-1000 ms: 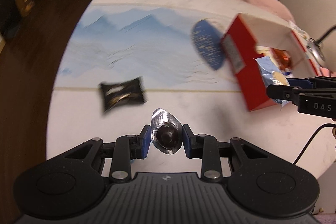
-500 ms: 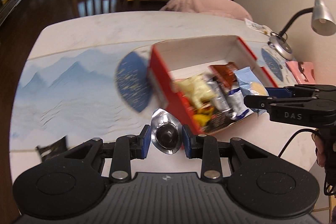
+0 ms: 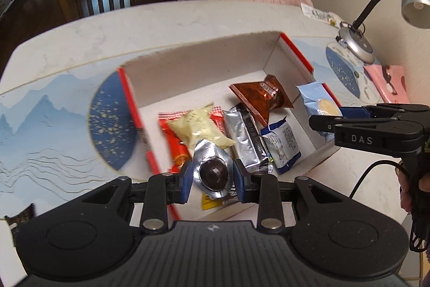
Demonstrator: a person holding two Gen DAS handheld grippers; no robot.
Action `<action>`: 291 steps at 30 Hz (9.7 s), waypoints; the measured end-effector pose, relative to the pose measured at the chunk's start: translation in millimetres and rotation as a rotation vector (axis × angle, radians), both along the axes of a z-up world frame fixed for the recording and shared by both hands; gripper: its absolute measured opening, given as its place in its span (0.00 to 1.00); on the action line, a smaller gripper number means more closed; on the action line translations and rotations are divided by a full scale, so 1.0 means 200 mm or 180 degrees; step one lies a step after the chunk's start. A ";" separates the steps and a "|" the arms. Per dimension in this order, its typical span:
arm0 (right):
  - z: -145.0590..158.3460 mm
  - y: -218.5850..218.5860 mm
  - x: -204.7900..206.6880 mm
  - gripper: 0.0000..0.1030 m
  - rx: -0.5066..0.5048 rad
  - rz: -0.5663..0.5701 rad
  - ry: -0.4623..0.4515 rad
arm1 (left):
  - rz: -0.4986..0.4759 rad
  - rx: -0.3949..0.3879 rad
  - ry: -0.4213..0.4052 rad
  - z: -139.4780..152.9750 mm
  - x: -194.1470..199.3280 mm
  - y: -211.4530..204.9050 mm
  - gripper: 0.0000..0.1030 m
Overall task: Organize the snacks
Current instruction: 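Carry both held snacks over the red box and lower them in, then open both grippers to drop the blue packet and foil chocolate, then move both grippers back toward the black pastry and blue candy, then grasp the black pastry packet with right gripper while left grasps blue candy, then carry the black pastry and blue candy over the red box, then lower both snacks into the box and open both grippers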
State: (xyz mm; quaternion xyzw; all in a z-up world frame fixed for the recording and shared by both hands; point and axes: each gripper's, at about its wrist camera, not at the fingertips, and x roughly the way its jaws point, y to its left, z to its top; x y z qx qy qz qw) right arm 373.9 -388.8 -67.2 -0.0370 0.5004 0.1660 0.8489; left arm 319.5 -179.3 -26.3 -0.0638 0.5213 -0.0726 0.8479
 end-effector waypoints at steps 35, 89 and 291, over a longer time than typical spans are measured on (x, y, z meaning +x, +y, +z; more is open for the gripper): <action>-0.20 0.13 0.03 0.51 0.0003 0.0286 0.0219 | -0.0138 0.0074 0.0352 -0.30 0.12 -0.16 0.42; 0.31 0.89 -0.80 0.98 0.0493 0.0734 -0.0317 | 0.0334 -0.0264 -0.0469 0.09 -0.74 1.03 0.90; -0.19 0.10 0.01 0.30 0.0065 0.0634 0.0061 | 0.0240 -0.0026 0.0422 -0.31 0.16 -0.14 0.12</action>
